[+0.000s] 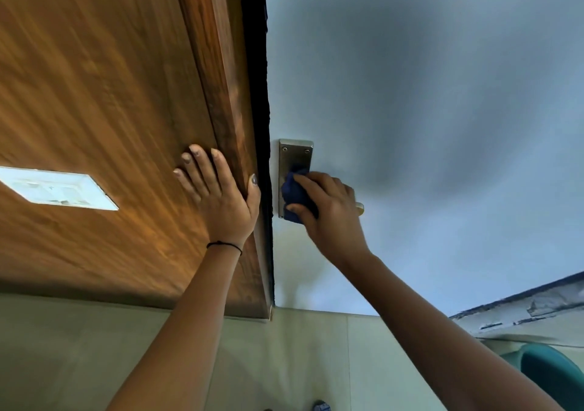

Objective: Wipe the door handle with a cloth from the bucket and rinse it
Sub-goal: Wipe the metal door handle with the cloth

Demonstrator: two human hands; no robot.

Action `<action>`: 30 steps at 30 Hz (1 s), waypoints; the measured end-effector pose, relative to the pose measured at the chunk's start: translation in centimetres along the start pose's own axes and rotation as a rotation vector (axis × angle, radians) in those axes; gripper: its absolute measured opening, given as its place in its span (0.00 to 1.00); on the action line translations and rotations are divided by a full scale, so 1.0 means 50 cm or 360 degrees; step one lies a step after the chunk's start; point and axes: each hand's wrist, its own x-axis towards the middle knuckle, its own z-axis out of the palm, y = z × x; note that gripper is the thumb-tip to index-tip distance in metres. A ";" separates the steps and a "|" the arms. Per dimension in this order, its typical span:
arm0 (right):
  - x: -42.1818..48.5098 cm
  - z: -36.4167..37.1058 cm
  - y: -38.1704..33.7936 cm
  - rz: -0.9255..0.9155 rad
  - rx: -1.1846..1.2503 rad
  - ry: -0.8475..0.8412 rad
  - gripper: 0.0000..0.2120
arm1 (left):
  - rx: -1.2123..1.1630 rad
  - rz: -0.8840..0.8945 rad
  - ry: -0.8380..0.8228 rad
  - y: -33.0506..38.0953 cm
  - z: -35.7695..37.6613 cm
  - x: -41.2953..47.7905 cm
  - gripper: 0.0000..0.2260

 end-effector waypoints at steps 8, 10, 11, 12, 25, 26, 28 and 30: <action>0.013 0.012 -0.003 -0.0264 -0.0419 -0.0082 0.24 | -0.0021 -0.0020 -0.0034 -0.001 -0.007 0.002 0.30; 0.009 0.000 0.023 -0.0152 -0.0283 -0.0051 0.23 | -0.0022 -0.0009 -0.0044 -0.001 -0.008 0.000 0.29; 0.008 -0.009 0.037 -0.0102 -0.0224 -0.0056 0.23 | -0.0018 -0.0005 -0.0056 0.000 -0.008 -0.003 0.29; 0.007 -0.018 0.051 -0.0059 -0.0177 -0.0091 0.23 | -0.0009 0.0003 -0.0072 -0.001 -0.008 -0.007 0.29; -0.026 -0.104 0.172 0.0740 0.0876 -0.0437 0.15 | -0.0021 0.0051 -0.0062 -0.008 -0.001 -0.017 0.37; -0.037 -0.095 0.172 0.0793 0.0981 -0.0362 0.14 | -0.0013 0.0060 -0.0055 -0.008 -0.001 -0.018 0.37; -0.065 -0.067 0.159 0.0961 0.1234 -0.0122 0.14 | -0.0026 0.0091 -0.0049 -0.011 -0.003 -0.021 0.36; -0.088 -0.027 0.129 0.1128 0.1496 0.0168 0.14 | -0.0059 0.0101 -0.0060 -0.013 -0.004 -0.020 0.36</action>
